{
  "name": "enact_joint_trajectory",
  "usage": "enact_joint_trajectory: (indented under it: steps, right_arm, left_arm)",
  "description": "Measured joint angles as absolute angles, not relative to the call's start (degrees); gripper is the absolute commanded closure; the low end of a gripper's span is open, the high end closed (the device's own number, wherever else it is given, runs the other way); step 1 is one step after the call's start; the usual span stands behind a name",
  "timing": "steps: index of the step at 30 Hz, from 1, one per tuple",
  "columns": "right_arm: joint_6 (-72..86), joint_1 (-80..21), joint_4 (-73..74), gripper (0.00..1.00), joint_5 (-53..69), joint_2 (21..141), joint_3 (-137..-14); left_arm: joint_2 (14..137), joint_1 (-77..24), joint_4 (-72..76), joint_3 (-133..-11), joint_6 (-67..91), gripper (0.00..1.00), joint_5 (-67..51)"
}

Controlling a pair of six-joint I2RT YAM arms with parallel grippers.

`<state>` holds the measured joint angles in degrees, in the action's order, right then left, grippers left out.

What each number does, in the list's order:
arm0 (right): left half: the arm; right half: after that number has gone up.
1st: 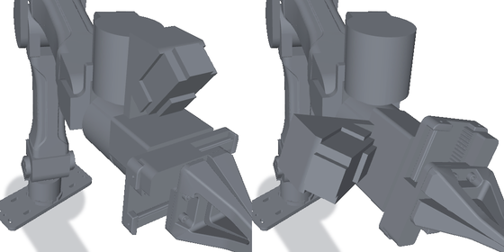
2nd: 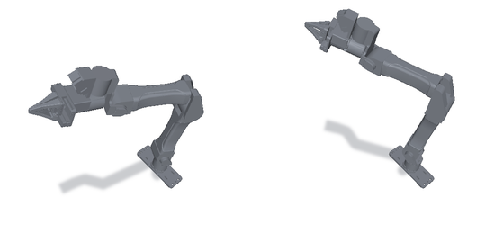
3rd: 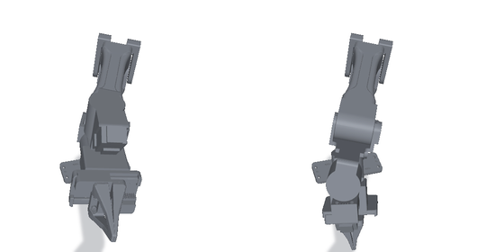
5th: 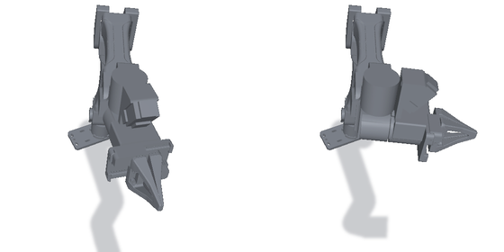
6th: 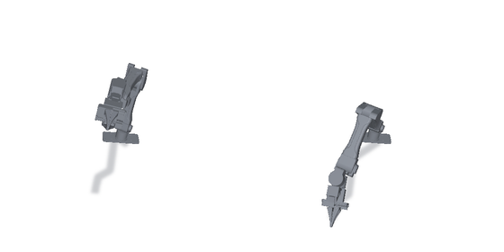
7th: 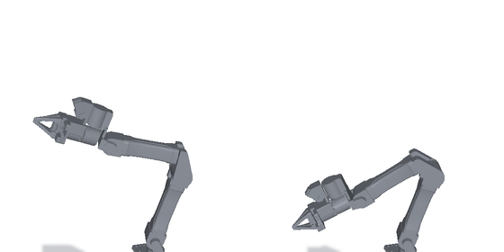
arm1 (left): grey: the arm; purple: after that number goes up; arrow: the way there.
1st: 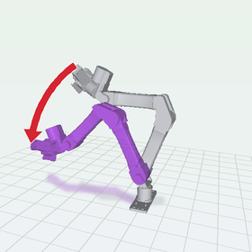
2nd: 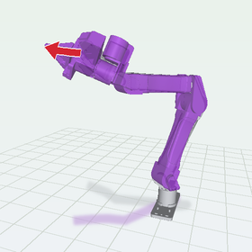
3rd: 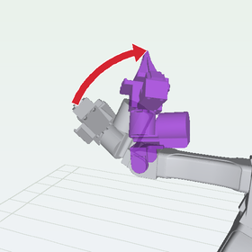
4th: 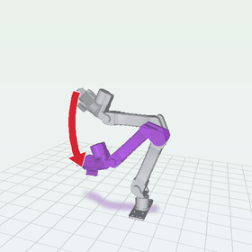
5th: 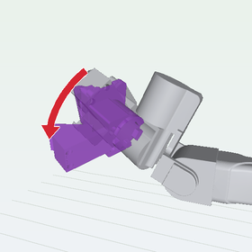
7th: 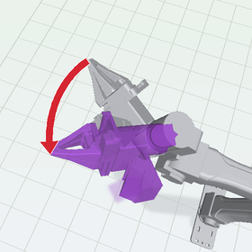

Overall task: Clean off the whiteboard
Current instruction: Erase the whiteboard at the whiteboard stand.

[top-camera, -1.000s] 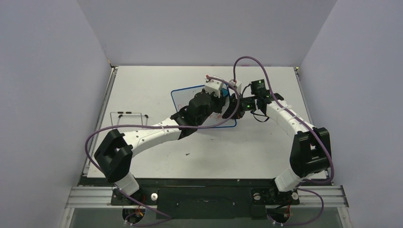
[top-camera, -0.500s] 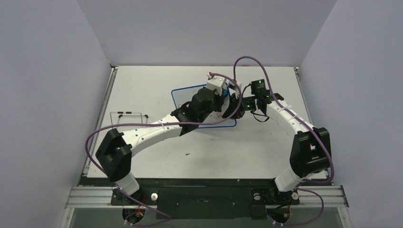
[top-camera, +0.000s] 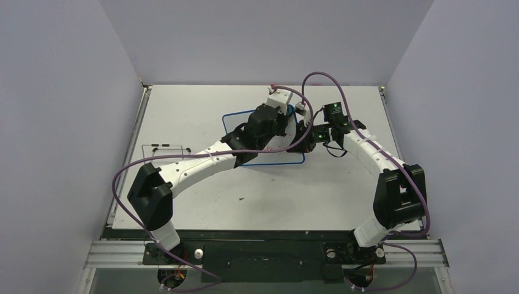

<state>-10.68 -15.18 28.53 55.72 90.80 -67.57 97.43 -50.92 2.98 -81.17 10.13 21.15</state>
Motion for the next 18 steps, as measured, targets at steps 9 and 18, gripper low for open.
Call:
enact_joint_trajectory:
  steps: [9,18]
  right_arm:
    - [-10.85,-15.14,28.62,1.0,55.75,90.8,-67.57]
    - [-11.53,-15.16,28.69,1.0,55.79,90.8,-67.57]
  left_arm:
    - [97.43,-51.72,1.76,-81.19,9.17,1.0,21.12]
    - [97.69,-52.84,-5.19,-83.33,7.25,1.0,20.6]
